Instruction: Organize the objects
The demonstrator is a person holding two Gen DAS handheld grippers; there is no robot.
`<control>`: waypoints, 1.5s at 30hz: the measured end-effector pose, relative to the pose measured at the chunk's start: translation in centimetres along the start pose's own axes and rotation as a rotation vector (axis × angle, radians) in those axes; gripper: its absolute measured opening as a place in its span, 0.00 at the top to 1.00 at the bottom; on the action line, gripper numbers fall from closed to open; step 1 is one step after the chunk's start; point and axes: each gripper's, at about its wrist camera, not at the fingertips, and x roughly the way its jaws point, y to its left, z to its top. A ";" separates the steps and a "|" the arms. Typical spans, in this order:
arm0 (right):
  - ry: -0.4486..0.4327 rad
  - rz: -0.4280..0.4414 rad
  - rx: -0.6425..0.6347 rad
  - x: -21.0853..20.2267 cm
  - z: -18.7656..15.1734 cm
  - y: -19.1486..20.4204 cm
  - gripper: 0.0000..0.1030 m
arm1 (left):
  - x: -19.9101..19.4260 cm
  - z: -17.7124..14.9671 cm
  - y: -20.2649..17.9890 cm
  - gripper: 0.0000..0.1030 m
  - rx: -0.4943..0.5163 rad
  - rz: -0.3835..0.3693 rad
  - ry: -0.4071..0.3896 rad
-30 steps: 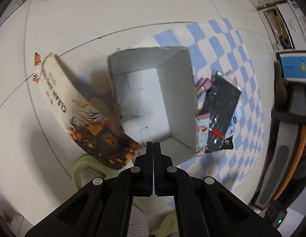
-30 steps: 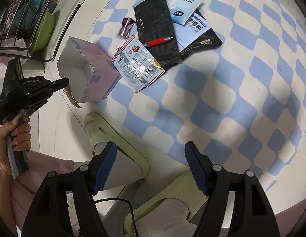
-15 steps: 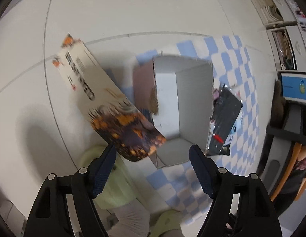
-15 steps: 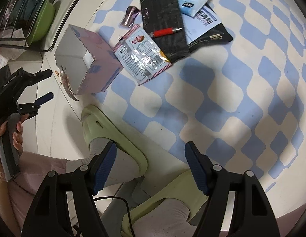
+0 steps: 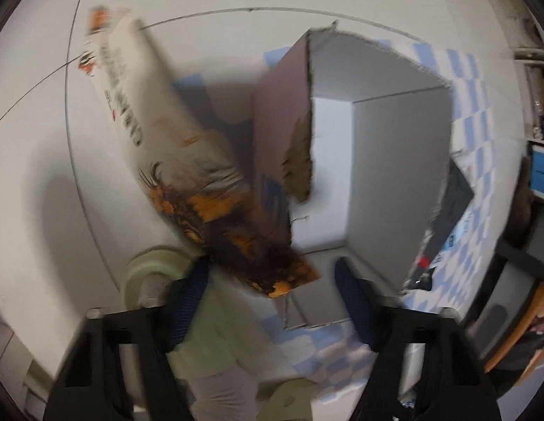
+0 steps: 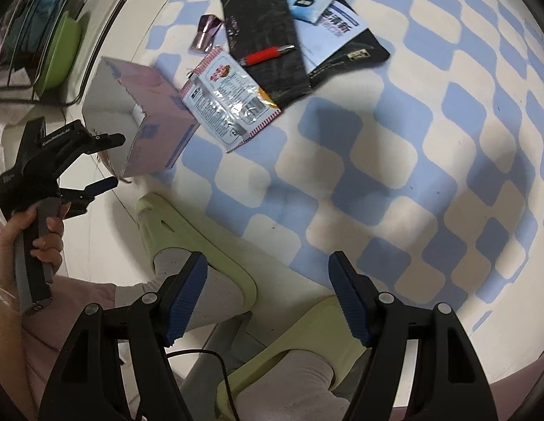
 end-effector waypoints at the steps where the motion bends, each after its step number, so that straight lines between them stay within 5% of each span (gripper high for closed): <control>1: -0.004 -0.002 0.004 -0.1 0.0 0.0 0.30 | 0.0 0.1 -0.1 0.97 0.018 0.022 0.005; 4: -0.012 -0.007 0.002 -0.2 0.1 0.3 0.30 | -0.6 -0.6 -1.3 0.99 0.107 0.088 -0.027; 12: -0.016 -0.012 -0.037 -0.1 0.1 1.3 0.30 | -4.3 -2.1 -0.2 1.00 0.102 0.051 -0.142; 16: -0.014 -0.017 -0.067 0.0 -0.3 2.1 0.30 | -4.6 -1.3 2.1 1.00 0.011 -0.094 -0.156; 19: -0.007 -0.025 -0.071 0.2 -0.6 2.2 0.30 | -3.8 -0.7 2.6 0.91 0.024 -0.230 -0.151; 22: 0.001 -0.032 -0.068 0.4 -0.7 2.2 0.30 | -2.8 -0.2 2.2 0.53 0.060 -0.220 -0.096; 24: 0.002 -0.038 -0.062 0.5 -0.6 2.1 0.30 | -3.4 0.3 2.6 0.37 0.005 -0.198 -0.097; 28: 0.017 -0.050 -0.036 1.0 -0.4 1.6 0.21 | -8.5 1.4 4.4 0.36 -0.187 -0.193 -0.176; 31: 0.028 -0.070 -0.022 1.5 -0.1 1.3 0.14 | -10.6 2.8 7.4 0.36 -0.333 -0.111 -0.237; 35: 0.054 -0.111 -0.034 2.3 0.3 1.6 0.14 | -8.6 5.7 9.5 0.36 -0.418 -0.041 -0.152; 38: -0.035 -0.201 -0.205 1.8 0.9 5.6 0.14 | -8.8 5.9 9.5 0.36 -0.479 -0.056 -0.132; 42: -0.104 -0.063 -0.582 2.6 1.0 16.0 0.13 | -13.6 7.5 8.6 0.36 -0.419 -0.081 -0.120; 45: -0.172 0.013 -0.907 4.3 0.3 26.1 0.00 | -20.9 7.3 7.0 0.36 -0.269 -0.092 -0.234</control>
